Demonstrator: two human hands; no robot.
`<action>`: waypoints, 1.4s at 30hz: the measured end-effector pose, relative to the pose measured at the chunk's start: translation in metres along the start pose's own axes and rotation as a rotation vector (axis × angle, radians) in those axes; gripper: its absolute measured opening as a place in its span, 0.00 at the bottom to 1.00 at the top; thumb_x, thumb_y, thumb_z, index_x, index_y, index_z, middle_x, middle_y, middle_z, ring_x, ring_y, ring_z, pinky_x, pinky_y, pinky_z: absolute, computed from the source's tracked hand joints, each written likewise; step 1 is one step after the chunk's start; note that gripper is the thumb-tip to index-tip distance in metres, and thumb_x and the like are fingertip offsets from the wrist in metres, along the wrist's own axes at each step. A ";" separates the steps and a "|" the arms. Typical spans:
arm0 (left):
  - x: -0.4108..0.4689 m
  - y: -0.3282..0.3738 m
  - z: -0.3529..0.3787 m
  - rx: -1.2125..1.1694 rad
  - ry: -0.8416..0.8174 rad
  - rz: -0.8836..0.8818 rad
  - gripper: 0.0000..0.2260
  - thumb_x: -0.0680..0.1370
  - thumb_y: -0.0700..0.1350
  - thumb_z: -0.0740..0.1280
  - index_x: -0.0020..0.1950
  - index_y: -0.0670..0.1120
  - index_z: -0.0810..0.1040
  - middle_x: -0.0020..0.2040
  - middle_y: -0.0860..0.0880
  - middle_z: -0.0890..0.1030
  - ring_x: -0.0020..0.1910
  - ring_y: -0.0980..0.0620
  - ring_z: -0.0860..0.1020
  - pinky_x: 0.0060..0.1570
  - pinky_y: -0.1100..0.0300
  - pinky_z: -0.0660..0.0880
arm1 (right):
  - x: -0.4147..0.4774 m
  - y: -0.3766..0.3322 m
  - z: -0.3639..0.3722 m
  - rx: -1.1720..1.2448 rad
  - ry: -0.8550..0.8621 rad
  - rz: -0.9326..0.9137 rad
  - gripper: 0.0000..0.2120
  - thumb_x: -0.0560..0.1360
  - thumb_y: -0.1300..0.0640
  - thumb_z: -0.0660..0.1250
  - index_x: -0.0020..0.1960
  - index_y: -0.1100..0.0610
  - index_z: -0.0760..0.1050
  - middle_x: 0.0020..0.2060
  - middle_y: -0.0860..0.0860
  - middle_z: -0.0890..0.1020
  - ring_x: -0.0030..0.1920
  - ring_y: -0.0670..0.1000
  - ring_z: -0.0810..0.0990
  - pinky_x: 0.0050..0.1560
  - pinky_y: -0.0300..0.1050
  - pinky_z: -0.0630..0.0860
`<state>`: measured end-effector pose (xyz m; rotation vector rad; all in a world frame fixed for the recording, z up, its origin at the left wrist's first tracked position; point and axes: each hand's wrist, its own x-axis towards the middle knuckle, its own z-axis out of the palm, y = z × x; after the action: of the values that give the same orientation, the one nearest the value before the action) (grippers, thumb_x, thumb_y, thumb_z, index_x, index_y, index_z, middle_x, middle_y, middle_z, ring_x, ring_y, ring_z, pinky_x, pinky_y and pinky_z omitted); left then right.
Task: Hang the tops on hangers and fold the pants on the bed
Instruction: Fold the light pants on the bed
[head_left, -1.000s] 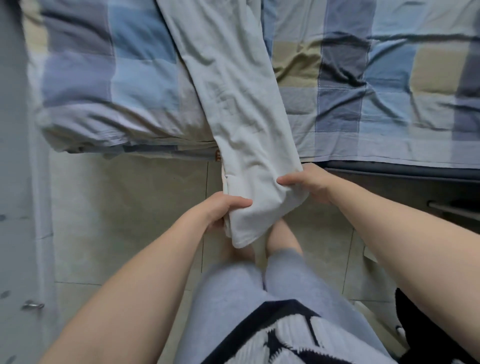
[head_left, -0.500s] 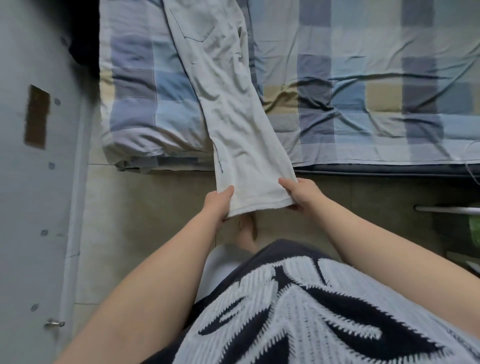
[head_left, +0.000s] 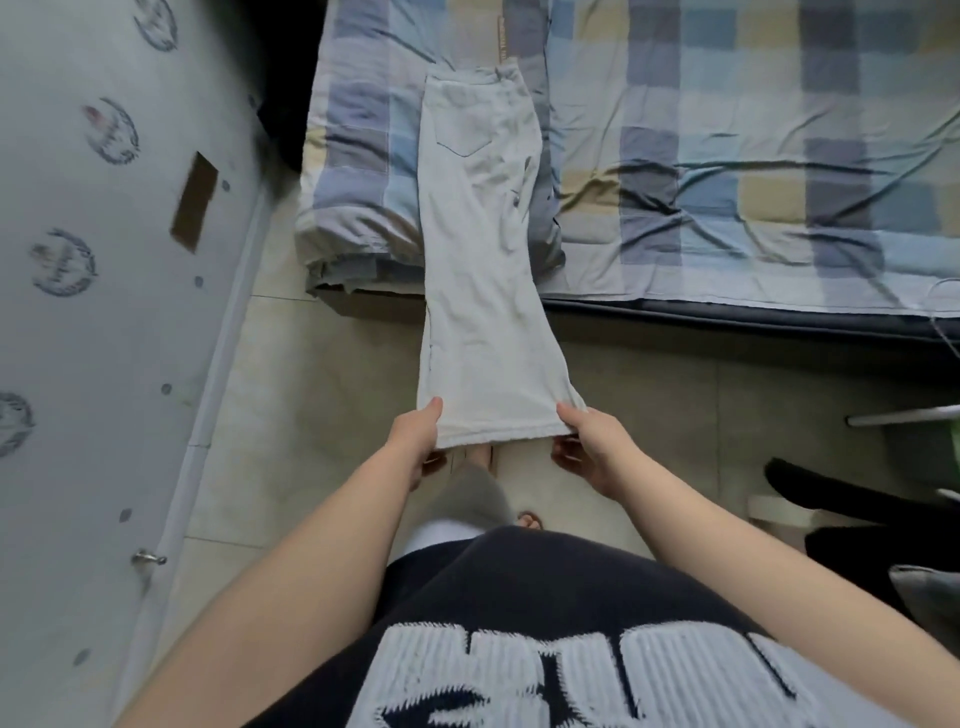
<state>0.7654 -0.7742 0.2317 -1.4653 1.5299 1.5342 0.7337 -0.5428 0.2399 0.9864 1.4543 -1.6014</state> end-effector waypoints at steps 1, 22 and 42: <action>-0.004 -0.013 -0.006 0.019 0.002 -0.015 0.22 0.81 0.59 0.63 0.68 0.45 0.73 0.60 0.46 0.78 0.49 0.46 0.78 0.40 0.56 0.78 | -0.007 0.015 -0.002 0.001 -0.012 0.022 0.05 0.80 0.54 0.68 0.49 0.55 0.76 0.32 0.51 0.76 0.30 0.50 0.73 0.35 0.44 0.78; 0.030 0.130 -0.004 -0.309 -0.146 0.045 0.09 0.79 0.51 0.66 0.55 0.49 0.80 0.35 0.49 0.79 0.28 0.52 0.75 0.26 0.63 0.71 | 0.031 -0.140 0.050 0.059 -0.079 -0.082 0.08 0.81 0.52 0.65 0.58 0.53 0.77 0.53 0.52 0.81 0.49 0.53 0.80 0.50 0.49 0.76; 0.244 0.561 0.064 -0.299 -0.115 0.033 0.14 0.76 0.48 0.69 0.60 0.47 0.82 0.43 0.49 0.82 0.34 0.53 0.78 0.31 0.63 0.75 | 0.275 -0.516 0.184 0.042 0.077 -0.128 0.04 0.81 0.53 0.65 0.51 0.53 0.77 0.47 0.48 0.81 0.53 0.51 0.80 0.50 0.48 0.77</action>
<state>0.1690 -0.9196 0.1968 -1.4843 1.3065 1.8973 0.1395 -0.6945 0.2197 1.0064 1.5697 -1.7073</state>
